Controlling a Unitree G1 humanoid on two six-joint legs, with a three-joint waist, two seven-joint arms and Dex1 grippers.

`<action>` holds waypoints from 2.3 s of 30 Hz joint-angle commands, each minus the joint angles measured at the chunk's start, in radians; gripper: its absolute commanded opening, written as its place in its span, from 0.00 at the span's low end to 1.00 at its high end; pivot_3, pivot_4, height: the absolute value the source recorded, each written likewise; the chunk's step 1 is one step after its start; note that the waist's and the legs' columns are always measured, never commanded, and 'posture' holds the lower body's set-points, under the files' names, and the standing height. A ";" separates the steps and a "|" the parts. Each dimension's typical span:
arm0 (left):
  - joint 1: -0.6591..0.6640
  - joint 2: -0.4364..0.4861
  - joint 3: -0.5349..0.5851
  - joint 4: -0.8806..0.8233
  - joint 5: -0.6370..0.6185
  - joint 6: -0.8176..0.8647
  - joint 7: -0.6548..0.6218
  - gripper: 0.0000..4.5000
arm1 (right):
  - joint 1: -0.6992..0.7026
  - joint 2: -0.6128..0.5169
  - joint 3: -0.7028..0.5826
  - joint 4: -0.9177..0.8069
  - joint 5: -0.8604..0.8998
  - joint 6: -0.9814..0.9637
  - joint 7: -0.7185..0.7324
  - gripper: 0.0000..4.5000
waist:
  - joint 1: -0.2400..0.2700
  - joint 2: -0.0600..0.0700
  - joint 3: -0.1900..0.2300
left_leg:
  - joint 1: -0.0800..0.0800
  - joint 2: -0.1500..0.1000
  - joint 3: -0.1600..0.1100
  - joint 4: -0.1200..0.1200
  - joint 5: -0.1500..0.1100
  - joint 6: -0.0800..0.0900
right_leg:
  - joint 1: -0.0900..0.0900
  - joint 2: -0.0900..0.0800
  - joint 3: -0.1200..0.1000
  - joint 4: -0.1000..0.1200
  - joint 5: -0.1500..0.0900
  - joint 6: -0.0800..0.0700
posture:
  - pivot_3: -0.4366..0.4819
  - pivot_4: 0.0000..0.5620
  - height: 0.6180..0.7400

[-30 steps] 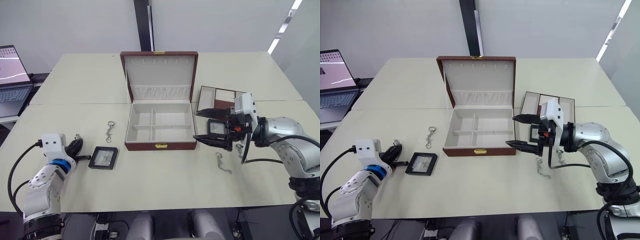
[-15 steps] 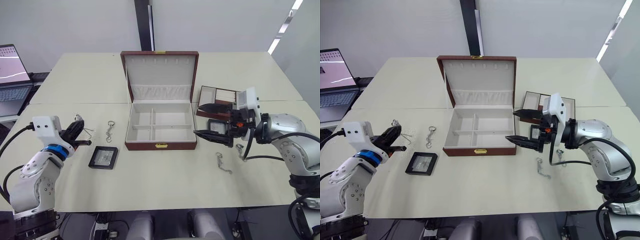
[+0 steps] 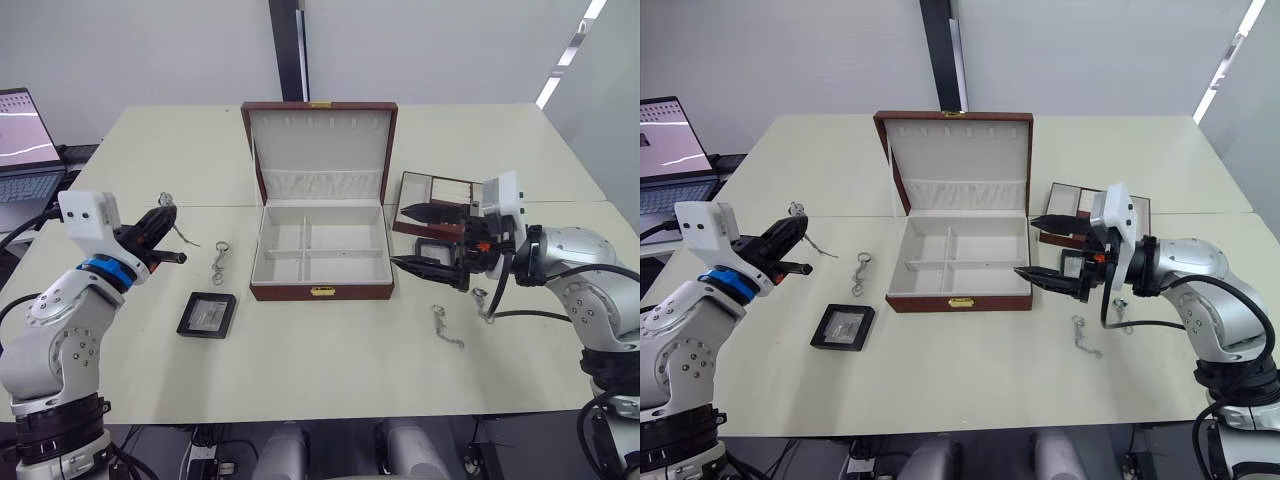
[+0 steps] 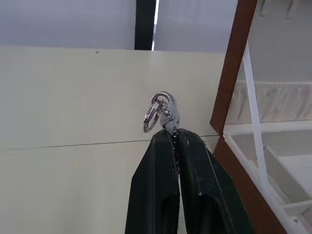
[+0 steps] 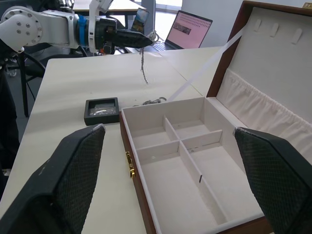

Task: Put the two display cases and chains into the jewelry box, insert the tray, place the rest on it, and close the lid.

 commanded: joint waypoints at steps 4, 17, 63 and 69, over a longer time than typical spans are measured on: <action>-0.096 0.018 -0.069 -0.081 -0.056 0.048 -0.025 0.00 | 0.025 -0.001 -0.063 -0.023 0.005 -0.024 -0.036 1.00 | 0.001 0.000 0.000 | 0.000 0.000 0.000 0.000 0.000 0.000 | 0.000 0.000 0.000 0.000 0.000 0.000 | 0.48 0.27 1.00; -0.250 -0.059 -0.240 -0.015 -0.011 0.028 -0.037 0.00 | 0.082 -0.029 -0.145 -0.083 0.024 0.022 -0.120 1.00 | 0.000 0.000 0.000 | -0.001 -0.001 0.000 0.000 0.000 0.000 | 0.000 0.001 0.000 0.000 0.000 0.000 | 0.48 0.27 1.00; -0.244 -0.235 -0.370 0.229 0.239 -0.187 -0.027 0.29 | 0.121 -0.076 -0.178 -0.143 0.084 0.086 -0.180 1.00 | 0.001 -0.001 0.000 | -0.001 -0.001 0.000 0.000 0.000 0.000 | 0.000 0.002 0.000 0.000 0.000 0.000 | 0.48 0.27 1.00; -0.251 -0.237 -0.372 0.230 0.238 -0.186 -0.030 0.72 | 0.124 -0.075 -0.180 -0.145 0.083 0.084 -0.183 1.00 | 0.001 -0.001 0.000 | -0.001 -0.001 0.000 0.000 0.000 0.000 | 0.000 0.002 0.000 0.000 0.000 0.000 | 0.48 0.27 1.00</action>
